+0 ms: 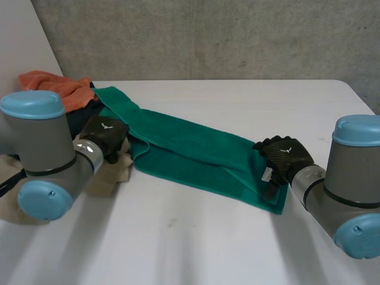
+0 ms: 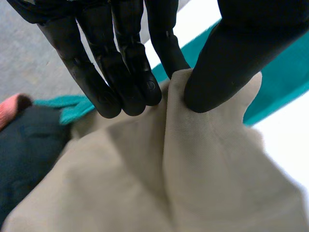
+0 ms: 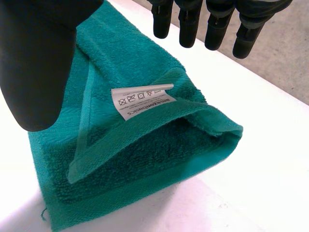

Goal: Fold the laundry.

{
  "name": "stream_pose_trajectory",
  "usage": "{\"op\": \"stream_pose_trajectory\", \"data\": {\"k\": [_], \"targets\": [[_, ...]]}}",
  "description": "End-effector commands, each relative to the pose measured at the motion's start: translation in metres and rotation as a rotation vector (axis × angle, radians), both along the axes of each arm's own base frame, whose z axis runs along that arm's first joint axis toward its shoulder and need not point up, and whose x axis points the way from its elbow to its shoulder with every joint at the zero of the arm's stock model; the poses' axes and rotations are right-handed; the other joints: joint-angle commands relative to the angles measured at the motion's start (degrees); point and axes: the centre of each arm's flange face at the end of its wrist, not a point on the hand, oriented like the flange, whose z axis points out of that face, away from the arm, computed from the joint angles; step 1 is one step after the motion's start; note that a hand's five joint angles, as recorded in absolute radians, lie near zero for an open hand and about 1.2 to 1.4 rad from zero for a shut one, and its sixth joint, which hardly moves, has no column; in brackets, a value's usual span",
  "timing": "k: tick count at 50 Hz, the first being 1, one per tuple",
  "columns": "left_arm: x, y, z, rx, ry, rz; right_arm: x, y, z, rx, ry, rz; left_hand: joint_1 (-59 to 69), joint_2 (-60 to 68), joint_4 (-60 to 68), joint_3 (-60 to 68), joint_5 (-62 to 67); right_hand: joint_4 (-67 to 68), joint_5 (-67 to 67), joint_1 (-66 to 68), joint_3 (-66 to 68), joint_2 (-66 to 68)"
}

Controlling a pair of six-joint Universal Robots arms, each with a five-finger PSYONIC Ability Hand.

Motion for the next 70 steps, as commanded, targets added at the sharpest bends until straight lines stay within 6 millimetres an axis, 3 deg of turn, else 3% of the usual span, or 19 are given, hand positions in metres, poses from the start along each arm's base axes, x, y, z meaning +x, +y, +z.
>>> {"op": "stream_pose_trajectory", "data": {"k": [1,9,16,17,18,21,26,30,32,33,36,39,43,46,51,55,63,69,70], "targets": [[0.030,-0.033,-0.008,-0.086,-0.176,0.137,0.000,0.000,0.001,-0.005,0.003,0.001,14.37,11.42,11.36,12.01,13.46,-1.80,-2.19,-2.30,-1.66,-1.44],[0.092,-0.079,0.000,-0.248,-0.438,0.406,0.000,-0.001,0.003,-0.021,0.015,0.005,14.37,11.42,11.36,12.01,13.46,-1.80,-2.19,-2.30,-1.66,-1.44],[0.080,-0.062,0.003,-0.273,-0.399,0.265,0.003,-0.002,-0.006,-0.029,0.047,0.022,14.37,11.42,11.36,12.01,13.46,-1.80,-2.19,-2.30,-1.66,-1.44],[0.076,-0.057,0.006,-0.278,-0.379,0.249,0.004,-0.003,-0.008,-0.036,0.051,0.023,7.23,4.28,4.21,4.87,6.32,-1.64,-2.03,-2.14,-1.50,-1.28],[0.071,-0.049,0.015,-0.292,-0.333,0.226,0.006,-0.004,-0.011,-0.050,0.067,0.028,-14.16,-17.10,-17.17,-16.52,-15.07,0.20,-0.19,-0.29,0.34,0.57],[0.064,-0.033,0.031,-0.315,-0.250,0.203,0.008,-0.005,-0.016,-0.074,0.099,0.032,-52.22,-55.17,-55.24,-54.58,-53.13,1.40,1.01,0.90,1.53,1.76],[0.063,-0.019,0.053,-0.350,-0.157,0.221,0.009,-0.010,-0.027,-0.132,0.206,0.042,-55.63,-58.58,-58.64,-57.99,-56.54,5.09,4.70,4.59,5.22,5.45],[0.065,-0.012,0.072,-0.386,-0.095,0.230,0.009,-0.015,-0.032,-0.177,0.263,0.054,-55.63,-58.58,-58.64,-57.99,-56.54,24.72,24.33,24.22,24.85,25.08],[0.064,-0.008,0.077,-0.393,-0.074,0.227,0.010,-0.018,-0.032,-0.206,0.279,0.055,-55.63,-58.58,-58.64,-57.99,-56.54,42.20,41.81,41.70,42.34,42.56],[0.064,-0.006,0.080,-0.397,-0.061,0.226,0.011,-0.022,-0.031,-0.234,0.289,0.054,-55.63,-58.58,-58.64,-57.99,-56.54,64.09,63.70,63.59,64.23,64.45],[0.061,-0.004,0.085,-0.403,-0.031,0.205,0.012,-0.025,-0.025,-0.275,0.302,0.048,-55.63,-58.58,-58.64,-57.99,-56.54,68.20,67.81,67.70,68.34,68.56],[0.057,-0.002,0.087,-0.403,-0.012,0.181,0.012,-0.025,-0.008,-0.326,0.291,0.040,-55.63,-58.58,-58.64,-57.99,-56.54,68.20,67.81,67.70,68.34,68.56],[0.047,-0.001,0.092,-0.402,0.041,0.120,0.013,-0.021,0.039,-0.419,0.202,0.021,-55.63,-58.58,-58.64,-57.99,-56.54,68.20,67.81,67.70,68.34,68.56],[0.037,-0.005,0.094,-0.390,0.104,0.080,0.019,-0.009,0.089,-0.503,0.071,0.053,-55.63,-58.58,-58.64,-57.99,-56.54,68.20,67.81,67.70,68.34,68.56],[0.018,-0.019,0.079,-0.311,0.177,0.044,0.021,0.023,0.165,-0.552,-0.149,0.158,-55.63,-58.58,-58.64,-57.99,-56.54,68.20,67.81,67.70,68.34,68.56],[-0.003,-0.023,0.059,-0.226,0.196,0.005,0.019,0.047,0.202,-0.518,-0.285,0.219,-55.63,-58.58,-58.64,-57.99,-56.54,68.20,67.81,67.70,68.34,68.56],[-0.045,-0.020,0.017,-0.089,0.214,-0.074,0.015,0.082,0.241,-0.458,-0.499,0.299,-55.63,-58.58,-58.64,-57.99,-56.54,68.20,67.81,67.70,68.34,68.56],[-0.071,-0.002,-0.014,0.041,0.223,-0.118,0.012,0.090,0.246,-0.447,-0.545,0.306,-55.15,-58.09,-58.16,-57.50,-56.05,68.20,67.81,67.70,68.34,68.56],[-0.076,0.004,-0.019,0.076,0.233,-0.125,0.011,0.087,0.245,-0.447,-0.542,0.296,-35.10,-38.04,-38.11,-37.46,-36.01,68.20,67.81,67.70,68.34,68.56]]}}
